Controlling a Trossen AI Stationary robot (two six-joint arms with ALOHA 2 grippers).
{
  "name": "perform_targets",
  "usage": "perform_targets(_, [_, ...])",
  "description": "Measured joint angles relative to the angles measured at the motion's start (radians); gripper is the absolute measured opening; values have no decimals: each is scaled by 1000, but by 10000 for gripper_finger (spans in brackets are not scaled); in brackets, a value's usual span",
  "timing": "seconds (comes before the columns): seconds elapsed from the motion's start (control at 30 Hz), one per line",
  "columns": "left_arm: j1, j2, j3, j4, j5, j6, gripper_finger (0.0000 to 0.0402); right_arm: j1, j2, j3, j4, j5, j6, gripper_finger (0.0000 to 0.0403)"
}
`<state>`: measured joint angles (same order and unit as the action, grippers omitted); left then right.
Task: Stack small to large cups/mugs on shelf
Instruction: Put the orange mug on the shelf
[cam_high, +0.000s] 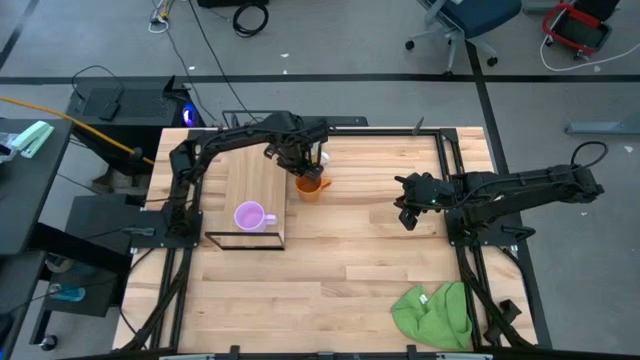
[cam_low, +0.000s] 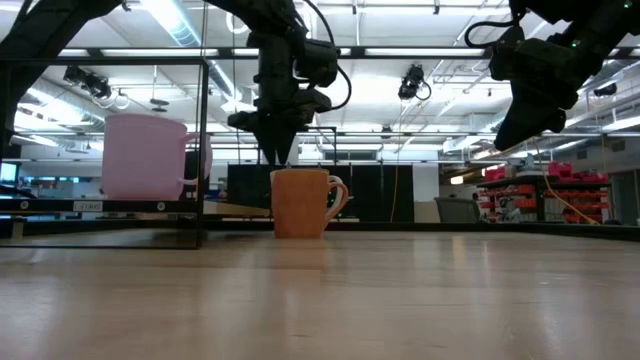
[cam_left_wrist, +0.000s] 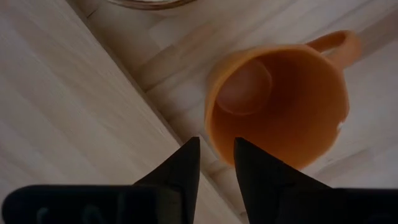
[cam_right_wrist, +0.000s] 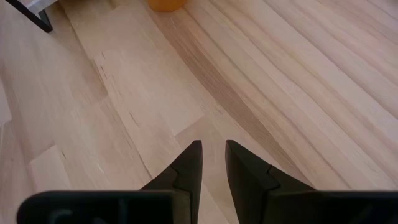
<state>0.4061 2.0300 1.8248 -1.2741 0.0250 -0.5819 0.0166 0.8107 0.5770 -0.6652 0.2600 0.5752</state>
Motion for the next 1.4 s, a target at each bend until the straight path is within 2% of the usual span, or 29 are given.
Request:
perform_targets(0.43, [31, 3, -172, 154, 112, 10, 108, 0, 0, 0, 0, -2, 4, 77])
perform_targets(0.8, [29, -2, -174, 186, 138, -10, 99, 0, 0, 0, 1, -1, 4, 77])
perform_targets(1.1, [29, -2, -174, 178, 139, 12, 22, 0, 0, 0, 1, 0, 0, 77])
perform_targets(1.27, [29, -9, -173, 160, 136, 18, 23, 0, 0, 0, 1, 0, -1, 77])
perform_targets(1.4, [17, -28, -124, 105, 133, 45, 25, 0, 0, 0, 1, 0, -2, 77])
